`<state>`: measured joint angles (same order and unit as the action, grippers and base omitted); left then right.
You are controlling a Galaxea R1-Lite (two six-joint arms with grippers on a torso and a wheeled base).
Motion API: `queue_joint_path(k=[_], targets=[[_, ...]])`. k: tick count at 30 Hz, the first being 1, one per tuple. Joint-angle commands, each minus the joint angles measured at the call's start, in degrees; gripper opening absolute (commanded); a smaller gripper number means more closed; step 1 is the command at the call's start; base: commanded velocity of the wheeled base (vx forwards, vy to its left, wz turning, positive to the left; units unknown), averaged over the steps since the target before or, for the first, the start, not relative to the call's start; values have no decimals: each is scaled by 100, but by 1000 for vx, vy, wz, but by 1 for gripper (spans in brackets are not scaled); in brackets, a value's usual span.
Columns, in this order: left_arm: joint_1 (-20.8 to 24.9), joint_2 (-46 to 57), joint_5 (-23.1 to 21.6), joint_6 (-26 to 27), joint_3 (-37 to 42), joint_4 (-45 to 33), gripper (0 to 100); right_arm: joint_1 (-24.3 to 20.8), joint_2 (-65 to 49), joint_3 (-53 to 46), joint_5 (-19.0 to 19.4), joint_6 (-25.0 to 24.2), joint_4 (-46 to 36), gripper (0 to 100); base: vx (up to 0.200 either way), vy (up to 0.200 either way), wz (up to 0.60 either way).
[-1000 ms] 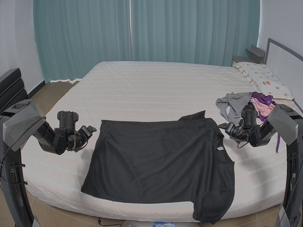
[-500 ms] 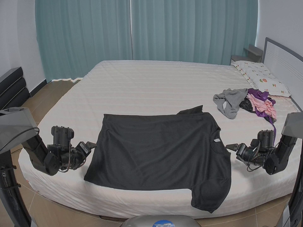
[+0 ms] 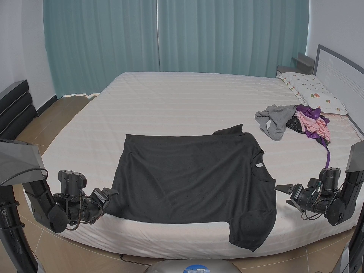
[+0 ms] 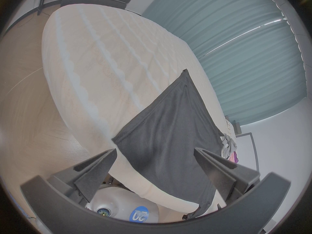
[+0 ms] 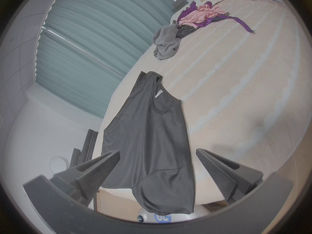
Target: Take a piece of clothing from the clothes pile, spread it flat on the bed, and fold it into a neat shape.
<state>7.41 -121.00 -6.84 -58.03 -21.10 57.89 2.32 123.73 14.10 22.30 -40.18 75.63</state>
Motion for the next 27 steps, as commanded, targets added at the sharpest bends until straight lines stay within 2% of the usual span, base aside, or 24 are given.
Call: queue_joint_path(k=[1, 8, 10, 13, 17, 27], targets=[[6, -46, 7, 20, 62, -6, 100, -47, 2, -83, 3, 1, -4, 100, 0, -200, 0], [-64, -152, 25, 248, 141, -6, 100, -91, 63, -110, 3, 28, -4, 100, 0, 0, 0], [-64, -354, 95, 556, 141, 20, 100, -91, 63, -101, 3, 28, -4, 100, 0, 0, 0], [-56, -389, 121, 644, 133, 20, 100, -100, 63, -110, 3, 37, -4, 100, 0, 0, 0], [-20, -573, 306, 1013, 27, 11, 100, -117, 63, -101, 3, 54, -4, 100, 0, 0, 0], [-20, -820, 482, 1039, -439, -32, 100, -179, 98, -83, -6, 63, -4, 100, 0, 0, 0]])
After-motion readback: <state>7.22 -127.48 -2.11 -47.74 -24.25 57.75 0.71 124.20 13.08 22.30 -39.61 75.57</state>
